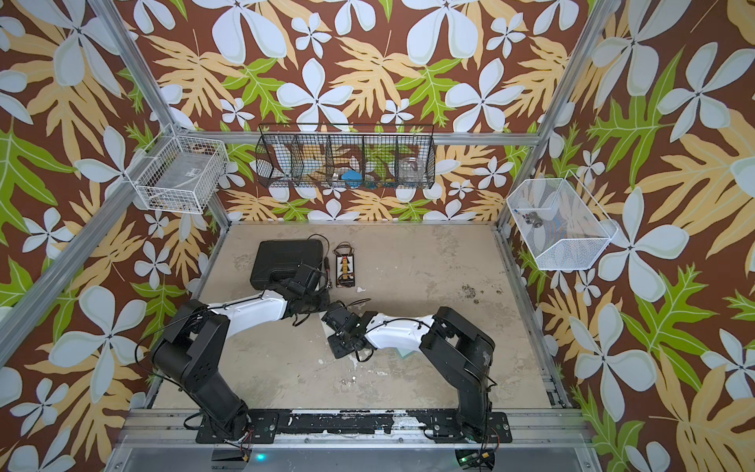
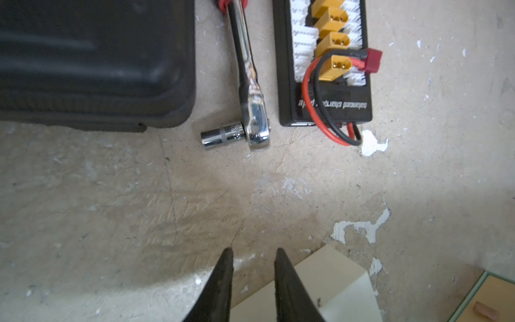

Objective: Take out the earrings from the drawer-style jewelry box
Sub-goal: Close the drawer of the jewelry box.

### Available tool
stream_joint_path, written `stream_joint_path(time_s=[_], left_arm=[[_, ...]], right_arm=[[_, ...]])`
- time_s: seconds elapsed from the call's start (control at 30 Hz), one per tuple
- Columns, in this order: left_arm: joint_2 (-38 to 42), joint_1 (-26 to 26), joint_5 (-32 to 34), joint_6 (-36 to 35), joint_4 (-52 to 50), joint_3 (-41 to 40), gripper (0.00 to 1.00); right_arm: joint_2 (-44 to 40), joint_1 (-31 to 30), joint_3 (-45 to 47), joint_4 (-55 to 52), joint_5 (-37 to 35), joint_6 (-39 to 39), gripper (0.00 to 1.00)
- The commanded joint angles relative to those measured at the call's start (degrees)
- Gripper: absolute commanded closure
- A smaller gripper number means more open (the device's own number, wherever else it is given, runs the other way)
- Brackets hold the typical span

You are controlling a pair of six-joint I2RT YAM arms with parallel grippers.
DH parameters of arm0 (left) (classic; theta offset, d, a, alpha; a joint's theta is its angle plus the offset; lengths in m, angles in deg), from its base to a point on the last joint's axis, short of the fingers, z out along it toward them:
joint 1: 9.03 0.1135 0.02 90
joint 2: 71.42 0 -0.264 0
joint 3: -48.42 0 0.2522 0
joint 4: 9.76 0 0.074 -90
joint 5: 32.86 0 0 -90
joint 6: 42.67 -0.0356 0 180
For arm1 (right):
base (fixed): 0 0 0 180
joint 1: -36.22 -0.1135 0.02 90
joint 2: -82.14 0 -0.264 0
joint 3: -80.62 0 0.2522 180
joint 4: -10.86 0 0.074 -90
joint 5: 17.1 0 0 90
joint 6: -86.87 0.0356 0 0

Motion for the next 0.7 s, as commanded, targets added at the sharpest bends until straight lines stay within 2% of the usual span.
stream_joint_path(time_s=[0.0, 0.3, 0.67], left_arm=[[1.11, -0.69, -8.42, 0.22, 0.13, -0.14, 0.71], [0.18, -0.69, -9.61, 0.31, -0.11, 0.37, 0.71], [-1.47, 0.23, -10.03, 4.96, -2.31, 3.85, 0.71]], right_arm=[[0.64, 0.23, -1.20, 4.32, -0.49, -0.72, 0.76], [-2.38, 0.63, 2.01, 7.16, -3.19, -0.34, 0.75], [-2.72, 1.08, 5.31, 10.15, 0.16, 1.50, 0.76]])
